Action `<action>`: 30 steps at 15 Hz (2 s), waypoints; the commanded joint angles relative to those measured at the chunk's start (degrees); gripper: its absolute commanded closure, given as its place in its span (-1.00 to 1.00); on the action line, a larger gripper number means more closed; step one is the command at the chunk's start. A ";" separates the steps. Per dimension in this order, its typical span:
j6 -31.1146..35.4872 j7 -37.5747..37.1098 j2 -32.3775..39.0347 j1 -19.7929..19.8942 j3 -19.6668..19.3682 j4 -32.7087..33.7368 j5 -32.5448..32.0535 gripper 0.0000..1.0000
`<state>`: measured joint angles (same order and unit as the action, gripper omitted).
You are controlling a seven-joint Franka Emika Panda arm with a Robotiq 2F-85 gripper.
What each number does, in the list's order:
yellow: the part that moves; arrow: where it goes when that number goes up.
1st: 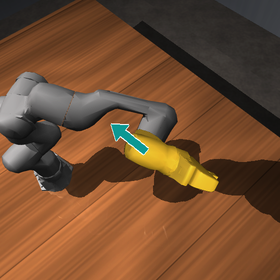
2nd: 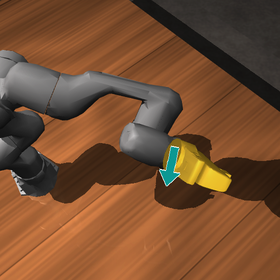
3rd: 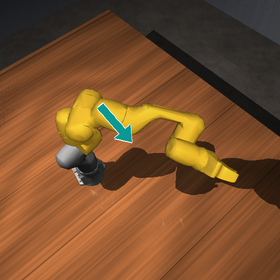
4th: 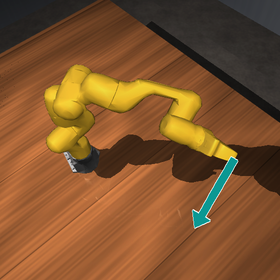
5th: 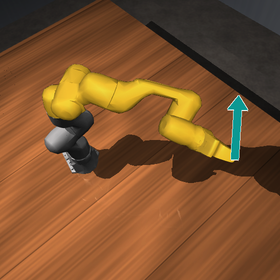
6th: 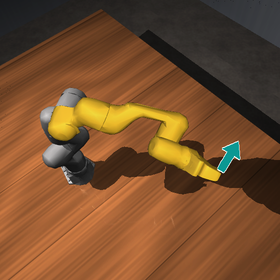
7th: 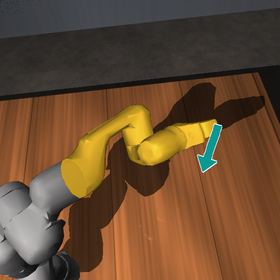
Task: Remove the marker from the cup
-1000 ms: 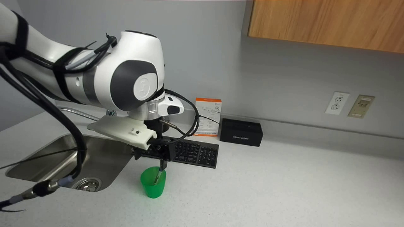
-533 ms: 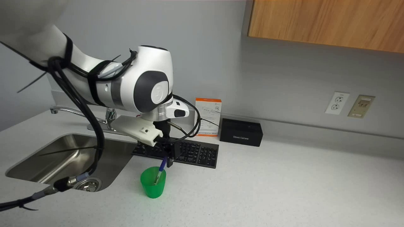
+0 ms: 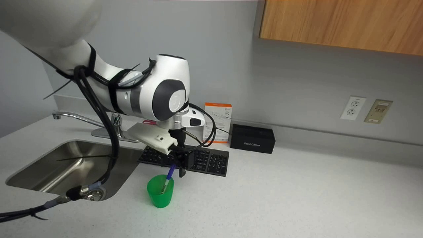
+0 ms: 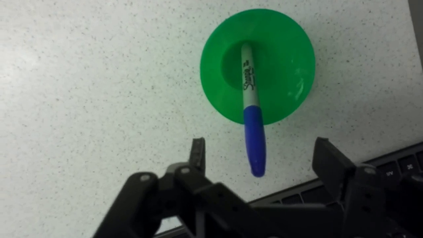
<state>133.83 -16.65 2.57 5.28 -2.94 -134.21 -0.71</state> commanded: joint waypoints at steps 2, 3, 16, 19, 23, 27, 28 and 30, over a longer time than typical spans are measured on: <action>-0.04 -0.77 -1.62 -0.26 -1.35 -1.04 -0.96 0.09; 0.16 -0.64 -1.70 -0.26 -1.45 -1.05 -0.70 0.27; 1.06 -0.29 -15.69 0.14 -0.91 -10.67 -2.01 0.94; 1.57 0.19 -21.95 0.45 -0.49 -12.65 -0.63 0.94; 0.31 0.63 -28.31 1.28 -0.34 -12.94 -0.38 0.94; -0.18 1.13 -27.57 1.32 0.00 -11.44 0.08 0.75; -0.19 1.20 -28.26 1.34 0.02 -11.82 0.11 0.75; -0.19 1.23 -28.74 1.36 0.03 -12.27 0.13 0.75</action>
<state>133.79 -15.89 -26.20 5.66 -3.83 -146.59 -1.19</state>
